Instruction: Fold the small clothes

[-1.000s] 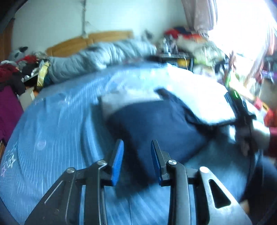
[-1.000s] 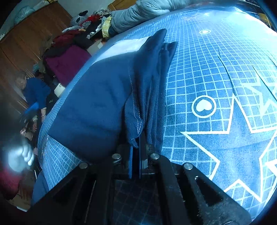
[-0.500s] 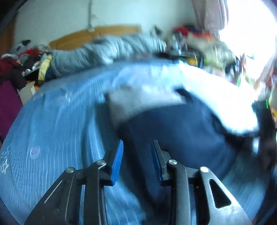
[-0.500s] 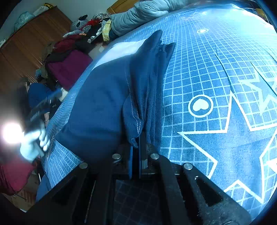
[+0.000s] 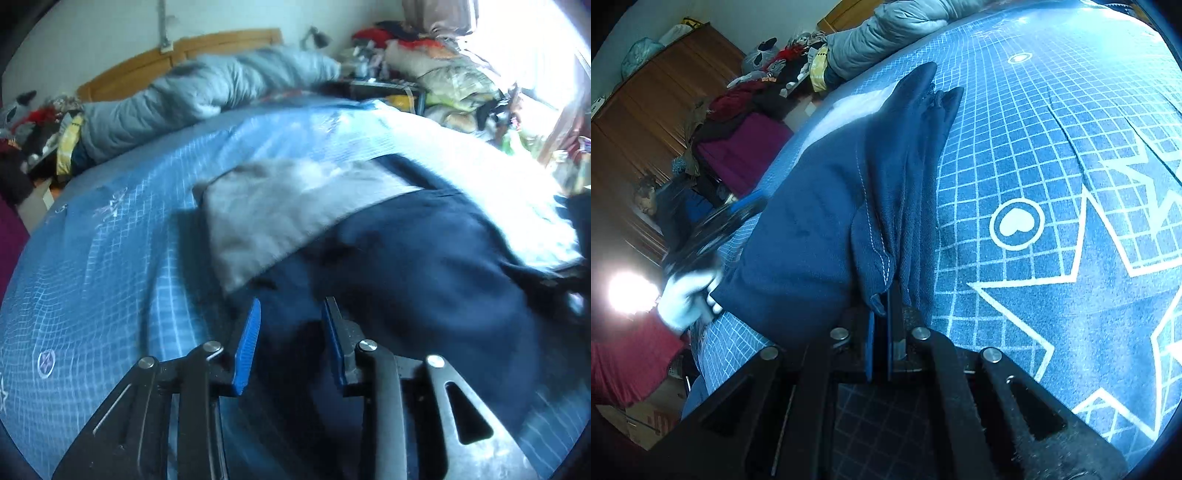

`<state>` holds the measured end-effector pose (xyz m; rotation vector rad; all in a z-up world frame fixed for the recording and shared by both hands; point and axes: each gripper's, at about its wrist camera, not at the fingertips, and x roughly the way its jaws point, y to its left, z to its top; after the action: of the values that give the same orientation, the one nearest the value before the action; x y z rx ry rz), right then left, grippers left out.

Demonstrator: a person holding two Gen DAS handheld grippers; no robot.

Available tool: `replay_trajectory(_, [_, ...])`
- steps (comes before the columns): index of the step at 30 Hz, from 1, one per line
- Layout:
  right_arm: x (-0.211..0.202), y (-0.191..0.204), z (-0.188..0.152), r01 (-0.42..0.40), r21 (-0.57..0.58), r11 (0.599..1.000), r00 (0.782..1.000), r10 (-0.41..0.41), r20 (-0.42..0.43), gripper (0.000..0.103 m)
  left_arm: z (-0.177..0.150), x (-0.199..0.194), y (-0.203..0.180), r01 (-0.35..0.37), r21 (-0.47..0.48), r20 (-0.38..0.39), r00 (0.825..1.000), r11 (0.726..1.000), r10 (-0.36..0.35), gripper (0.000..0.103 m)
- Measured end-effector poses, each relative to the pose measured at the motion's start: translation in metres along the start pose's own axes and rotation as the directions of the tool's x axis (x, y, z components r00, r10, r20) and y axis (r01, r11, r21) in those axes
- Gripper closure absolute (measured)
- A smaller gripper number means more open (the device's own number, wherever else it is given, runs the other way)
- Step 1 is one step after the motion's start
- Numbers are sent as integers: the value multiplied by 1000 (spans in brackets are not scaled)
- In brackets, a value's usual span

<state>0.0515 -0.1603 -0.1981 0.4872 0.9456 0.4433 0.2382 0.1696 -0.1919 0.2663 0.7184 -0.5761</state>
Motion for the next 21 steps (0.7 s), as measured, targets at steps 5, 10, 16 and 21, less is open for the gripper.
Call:
replay_trajectory(5, [-1,-1,2,1,2,1000,1000,-1,1,102,-78,-47,-63,15,229,-86,996,973,4,71])
replay_trajectory(10, [-9,16,3,79,-47,996,997,-78,12,99,-65,-87,-54,37,160,-38,999,986,-32,71])
replay_trajectory(16, [-45,61,12,191,-198,961,981,-183,57,83,-9,-95,8,0,-49,127,992,999,7,67])
replay_trajectory(21, [-37,83,55,188,-276,943,978,-156,136,83,32,-38,5,54,-18,114,992,998,-52,67])
